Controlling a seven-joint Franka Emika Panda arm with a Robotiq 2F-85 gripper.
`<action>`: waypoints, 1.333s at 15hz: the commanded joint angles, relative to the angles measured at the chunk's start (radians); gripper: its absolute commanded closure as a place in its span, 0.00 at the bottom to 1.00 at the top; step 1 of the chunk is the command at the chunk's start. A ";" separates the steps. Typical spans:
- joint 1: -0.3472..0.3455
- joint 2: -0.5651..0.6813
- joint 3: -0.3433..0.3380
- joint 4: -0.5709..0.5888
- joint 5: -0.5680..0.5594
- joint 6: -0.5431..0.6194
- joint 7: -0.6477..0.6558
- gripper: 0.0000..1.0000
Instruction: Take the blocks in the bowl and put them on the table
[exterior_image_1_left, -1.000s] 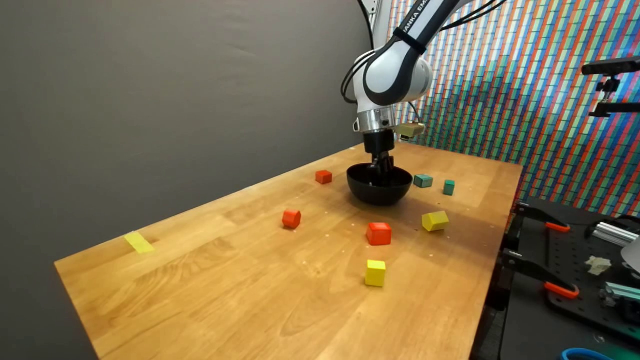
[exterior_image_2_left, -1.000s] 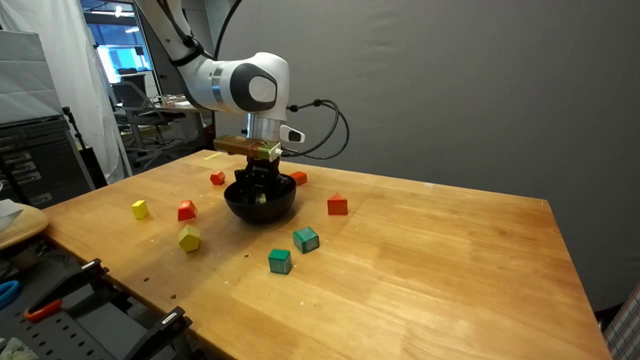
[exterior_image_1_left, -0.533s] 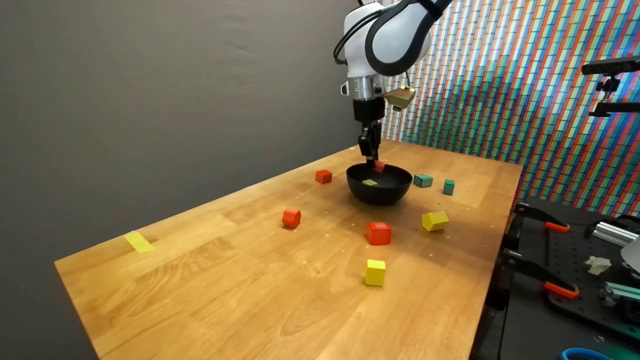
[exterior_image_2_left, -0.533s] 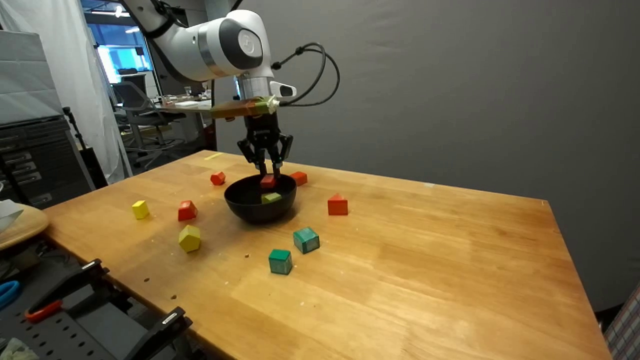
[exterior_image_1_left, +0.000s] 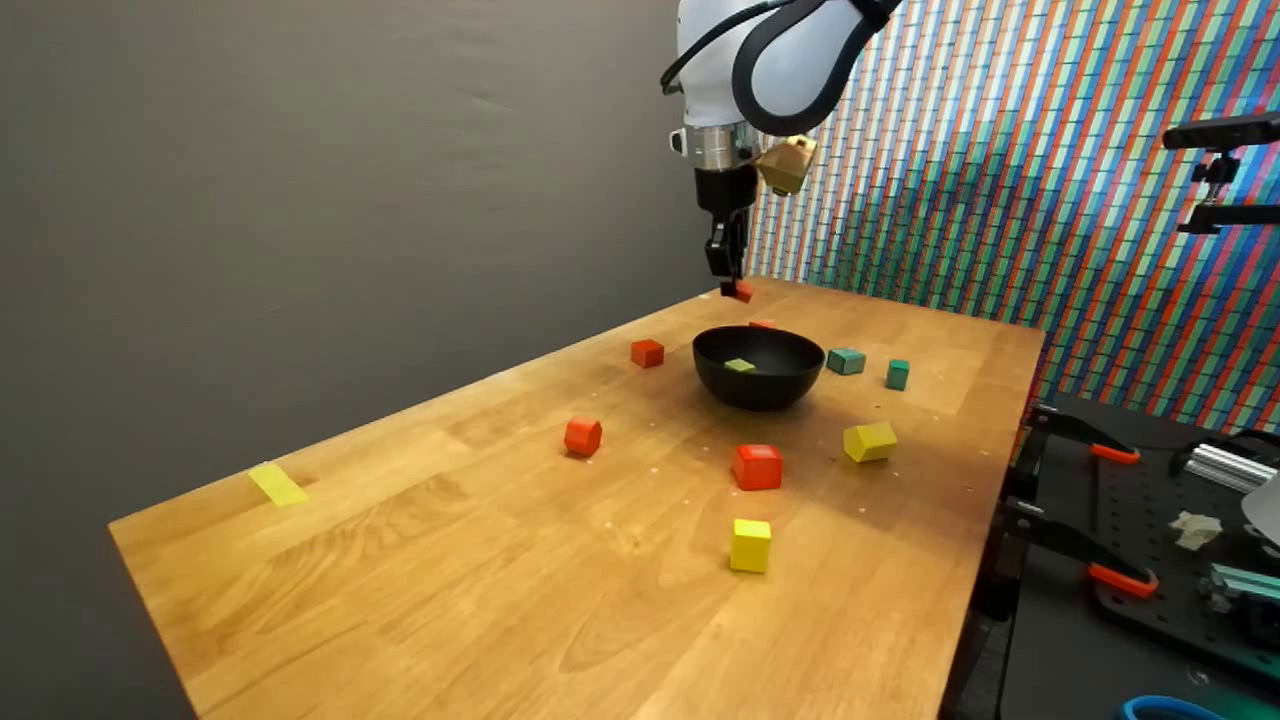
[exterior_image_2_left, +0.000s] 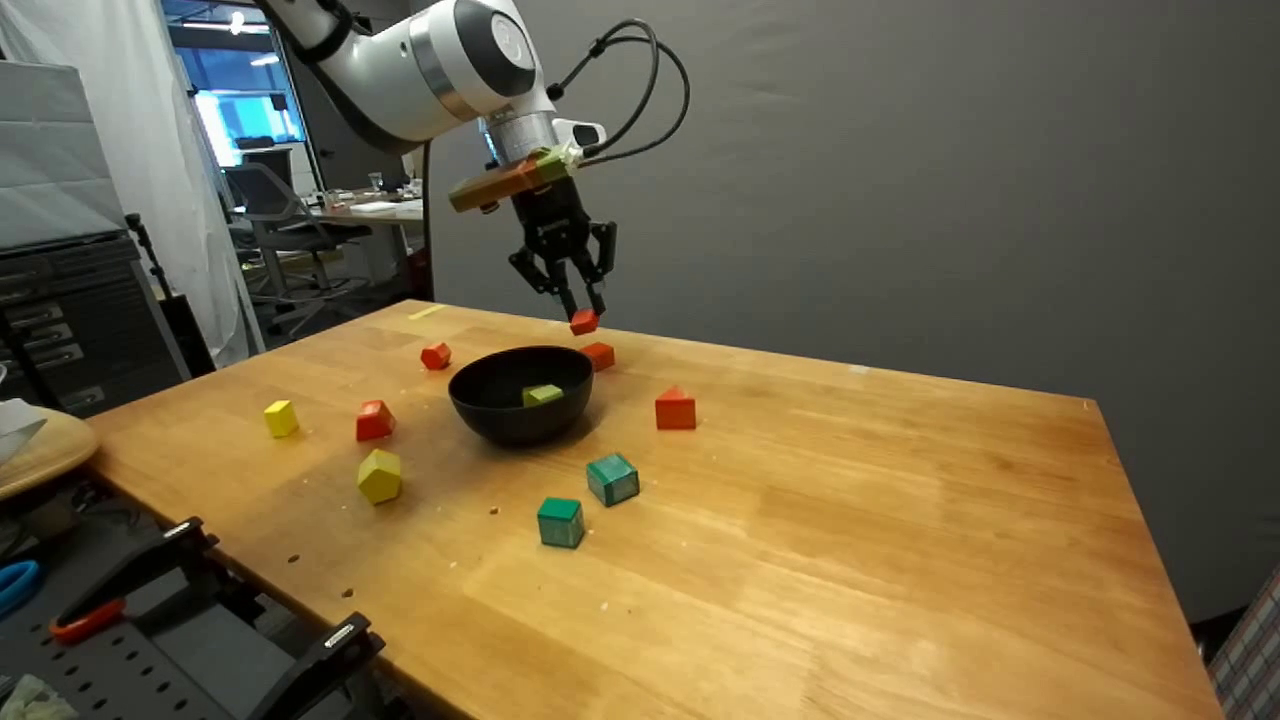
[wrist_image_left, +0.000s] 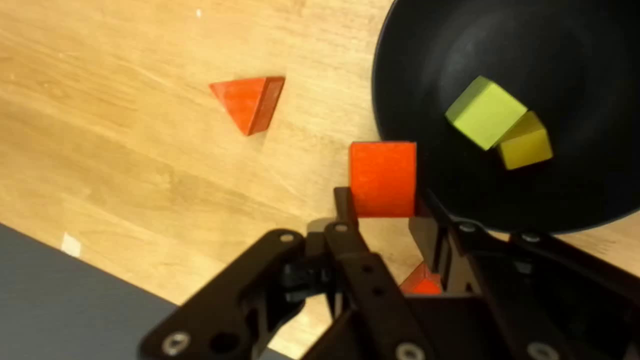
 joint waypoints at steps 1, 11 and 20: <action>-0.014 0.152 -0.009 0.211 -0.003 -0.023 -0.069 0.92; -0.105 0.523 0.038 0.657 0.142 -0.172 -0.354 0.91; -0.112 0.194 0.079 0.359 0.143 -0.156 -0.465 0.00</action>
